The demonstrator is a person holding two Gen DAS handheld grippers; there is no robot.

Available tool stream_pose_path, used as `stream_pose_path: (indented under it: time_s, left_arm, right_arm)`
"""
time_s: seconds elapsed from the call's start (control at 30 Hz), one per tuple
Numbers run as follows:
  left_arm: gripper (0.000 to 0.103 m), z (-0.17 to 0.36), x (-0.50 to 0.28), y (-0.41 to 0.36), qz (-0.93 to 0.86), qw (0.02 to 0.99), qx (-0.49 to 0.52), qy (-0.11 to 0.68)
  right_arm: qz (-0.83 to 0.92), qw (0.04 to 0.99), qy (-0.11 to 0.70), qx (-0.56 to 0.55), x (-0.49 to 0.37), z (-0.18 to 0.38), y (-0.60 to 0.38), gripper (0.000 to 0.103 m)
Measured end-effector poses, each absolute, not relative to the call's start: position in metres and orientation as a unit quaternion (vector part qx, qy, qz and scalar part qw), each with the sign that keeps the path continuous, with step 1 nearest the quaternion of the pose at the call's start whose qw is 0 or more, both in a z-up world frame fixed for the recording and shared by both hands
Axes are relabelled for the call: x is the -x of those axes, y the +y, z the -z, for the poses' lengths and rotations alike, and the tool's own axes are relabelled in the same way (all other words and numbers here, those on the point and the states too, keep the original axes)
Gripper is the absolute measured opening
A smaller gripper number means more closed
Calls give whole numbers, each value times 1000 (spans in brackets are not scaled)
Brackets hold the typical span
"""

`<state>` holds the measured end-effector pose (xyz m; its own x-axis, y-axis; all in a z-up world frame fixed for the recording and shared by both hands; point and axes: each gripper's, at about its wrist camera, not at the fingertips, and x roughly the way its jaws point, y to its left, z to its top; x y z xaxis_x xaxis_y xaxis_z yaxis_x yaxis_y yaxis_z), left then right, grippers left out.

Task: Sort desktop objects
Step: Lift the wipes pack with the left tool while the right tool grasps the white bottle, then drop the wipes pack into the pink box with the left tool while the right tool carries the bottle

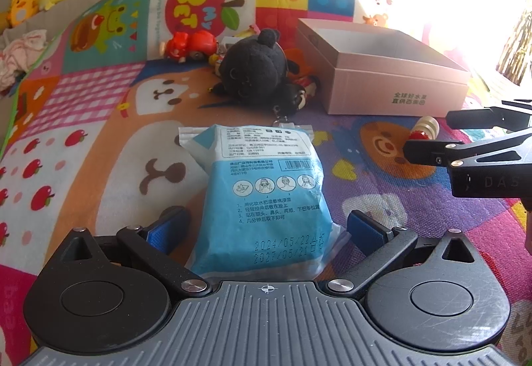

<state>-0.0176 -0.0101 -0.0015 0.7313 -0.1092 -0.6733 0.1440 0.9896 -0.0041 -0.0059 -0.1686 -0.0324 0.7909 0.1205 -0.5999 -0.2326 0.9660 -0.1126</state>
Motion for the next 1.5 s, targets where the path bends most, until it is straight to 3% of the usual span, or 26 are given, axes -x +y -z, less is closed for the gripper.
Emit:
stream_pose_path:
  time_s: [0.2, 0.27, 0.3, 0.33, 0.47, 0.7, 0.77, 0.87, 1.0, 1.23, 1.33, 1.5]
  left_arm:
    - [103, 1, 17, -10, 67, 928, -30, 364]
    - [103, 1, 17, -10, 69, 928, -30, 366]
    - [103, 0, 17, -9, 72, 927, -30, 367]
    - [103, -2, 18, -8, 75, 926, -27, 369]
    - [103, -15, 20, -3, 98, 927, 10, 362]
    - [99, -21, 0, -23, 67, 931, -43, 356]
    - [76, -19, -1, -27, 62, 928, -55, 363]
    - [60, -20, 5, -27, 59, 930, -59, 359]
    - [59, -41, 17, -34, 84, 934, -65, 340]
    - [60, -127, -14, -93, 163, 953, -89, 241]
    - [61, -137, -55, -125, 190, 947, -82, 246]
    - [60, -107, -131, -170, 197, 929, -39, 311]
  right_arm:
    - [-97, 933, 338, 75, -15, 46, -177, 75]
    - [-107, 931, 347, 42, -23, 45, -186, 66]
    - [-106, 930, 352, 34, -26, 45, -189, 51]
    - [-101, 930, 353, 33, -27, 43, -191, 46]
    - [-103, 931, 349, 35, -16, 34, -196, 46]
    - [-123, 932, 337, 47, 27, 7, -205, 46]
    - [-127, 932, 339, 36, 40, -1, -213, 46]
    - [-131, 932, 338, 20, 55, -12, -223, 46]
    - [-128, 944, 304, 9, 76, -34, -238, 46]
    - [-123, 969, 214, -9, 104, -76, -263, 46]
    - [-118, 971, 209, -18, 106, -74, -270, 46]
    - [-108, 967, 226, -34, 97, -61, -284, 46]
